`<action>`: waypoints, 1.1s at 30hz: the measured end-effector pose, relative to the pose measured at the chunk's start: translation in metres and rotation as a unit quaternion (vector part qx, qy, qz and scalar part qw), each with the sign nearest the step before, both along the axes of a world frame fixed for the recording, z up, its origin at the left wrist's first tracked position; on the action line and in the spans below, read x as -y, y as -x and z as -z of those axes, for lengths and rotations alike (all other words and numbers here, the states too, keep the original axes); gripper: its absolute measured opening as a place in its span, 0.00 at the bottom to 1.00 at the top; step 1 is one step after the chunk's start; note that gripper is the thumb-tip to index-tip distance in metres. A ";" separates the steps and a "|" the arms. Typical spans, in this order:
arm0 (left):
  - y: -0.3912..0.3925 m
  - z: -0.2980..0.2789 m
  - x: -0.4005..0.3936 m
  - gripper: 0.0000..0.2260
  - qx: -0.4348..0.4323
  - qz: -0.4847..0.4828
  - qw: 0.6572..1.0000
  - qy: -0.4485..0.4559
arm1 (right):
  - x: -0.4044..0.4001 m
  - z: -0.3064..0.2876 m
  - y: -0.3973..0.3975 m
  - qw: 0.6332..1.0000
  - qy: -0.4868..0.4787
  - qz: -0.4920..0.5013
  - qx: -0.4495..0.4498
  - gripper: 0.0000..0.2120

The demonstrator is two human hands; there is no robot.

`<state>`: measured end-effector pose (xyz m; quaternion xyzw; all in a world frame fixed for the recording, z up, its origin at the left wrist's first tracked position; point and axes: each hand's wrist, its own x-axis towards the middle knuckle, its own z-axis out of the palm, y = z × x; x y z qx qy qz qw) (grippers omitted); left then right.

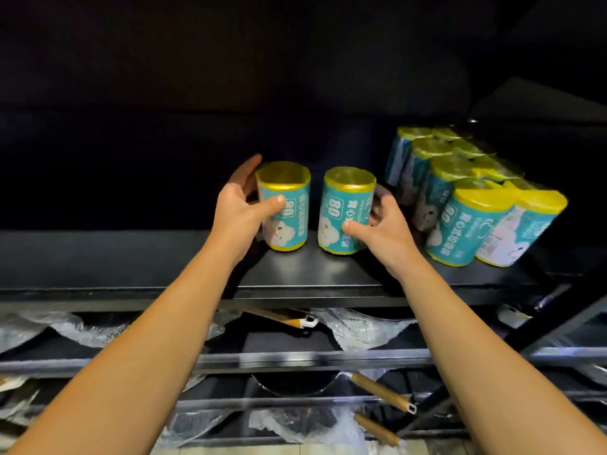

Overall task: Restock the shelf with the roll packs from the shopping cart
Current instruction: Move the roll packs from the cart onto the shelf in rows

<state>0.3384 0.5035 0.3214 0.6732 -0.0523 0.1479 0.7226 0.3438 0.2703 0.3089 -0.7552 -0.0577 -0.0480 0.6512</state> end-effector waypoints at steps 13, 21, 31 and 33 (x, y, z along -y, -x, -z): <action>0.001 0.028 -0.001 0.37 -0.024 -0.078 0.980 -0.184 | -0.029 0.019 0.025 0.963 0.164 0.153 0.149 0.50; -0.023 0.038 0.004 0.28 -0.068 -0.128 0.948 -0.283 | -0.017 0.003 -0.009 0.962 0.195 0.152 0.116 0.44; -0.086 0.027 0.015 0.37 -0.019 -0.034 0.973 -0.230 | -0.015 0.004 -0.092 0.964 0.179 0.169 0.097 0.39; -0.100 0.028 0.014 0.35 -0.003 -0.032 0.972 -0.233 | -0.014 0.005 -0.107 0.965 0.175 0.166 0.104 0.39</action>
